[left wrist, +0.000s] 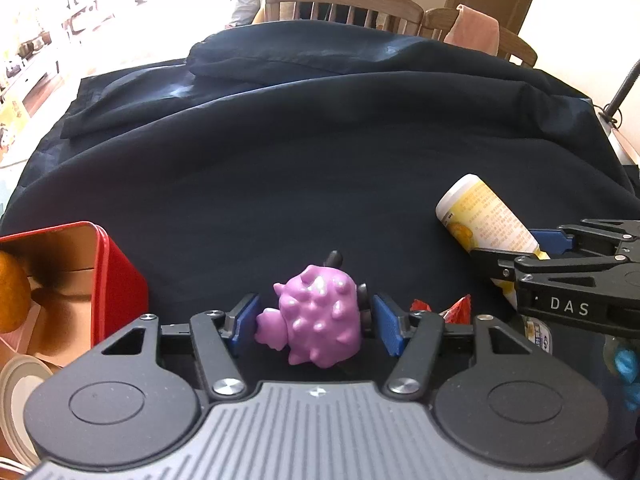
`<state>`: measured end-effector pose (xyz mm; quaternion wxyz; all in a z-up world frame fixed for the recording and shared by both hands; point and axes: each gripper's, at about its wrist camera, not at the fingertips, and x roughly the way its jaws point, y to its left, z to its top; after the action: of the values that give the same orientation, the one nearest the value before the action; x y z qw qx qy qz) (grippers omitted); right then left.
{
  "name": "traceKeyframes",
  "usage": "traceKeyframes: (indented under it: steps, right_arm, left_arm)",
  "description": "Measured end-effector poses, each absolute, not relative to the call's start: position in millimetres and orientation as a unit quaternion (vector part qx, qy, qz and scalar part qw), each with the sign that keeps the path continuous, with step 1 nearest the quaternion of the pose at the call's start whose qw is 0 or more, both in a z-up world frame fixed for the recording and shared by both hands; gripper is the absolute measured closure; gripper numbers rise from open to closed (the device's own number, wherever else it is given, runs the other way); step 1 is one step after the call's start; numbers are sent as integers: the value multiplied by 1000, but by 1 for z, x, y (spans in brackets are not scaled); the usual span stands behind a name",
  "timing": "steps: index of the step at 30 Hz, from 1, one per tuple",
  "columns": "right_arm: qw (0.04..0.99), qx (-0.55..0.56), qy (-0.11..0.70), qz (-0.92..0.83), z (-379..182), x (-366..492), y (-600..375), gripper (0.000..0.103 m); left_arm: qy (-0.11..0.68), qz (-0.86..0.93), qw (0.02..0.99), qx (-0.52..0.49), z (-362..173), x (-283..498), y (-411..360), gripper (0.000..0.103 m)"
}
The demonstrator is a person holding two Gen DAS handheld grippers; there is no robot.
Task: Organize rigid objects
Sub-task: 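Grasp the purple spiky toy with the left tool while the right tool grasps the white bottle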
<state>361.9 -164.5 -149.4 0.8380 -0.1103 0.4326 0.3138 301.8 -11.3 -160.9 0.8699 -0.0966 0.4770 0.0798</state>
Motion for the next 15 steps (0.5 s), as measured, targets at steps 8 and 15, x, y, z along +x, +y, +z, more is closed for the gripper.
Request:
traceKeyframes:
  steps: [8, 15]
  right_arm:
    - [846, -105, 420, 311, -138, 353, -171, 59]
    - [852, -95, 404, 318, -121, 338, -176, 59]
  left_arm:
    - [477, 86, 870, -89, -157, 299, -14, 45]
    - [474, 88, 872, -90, -149, 291, -13, 46]
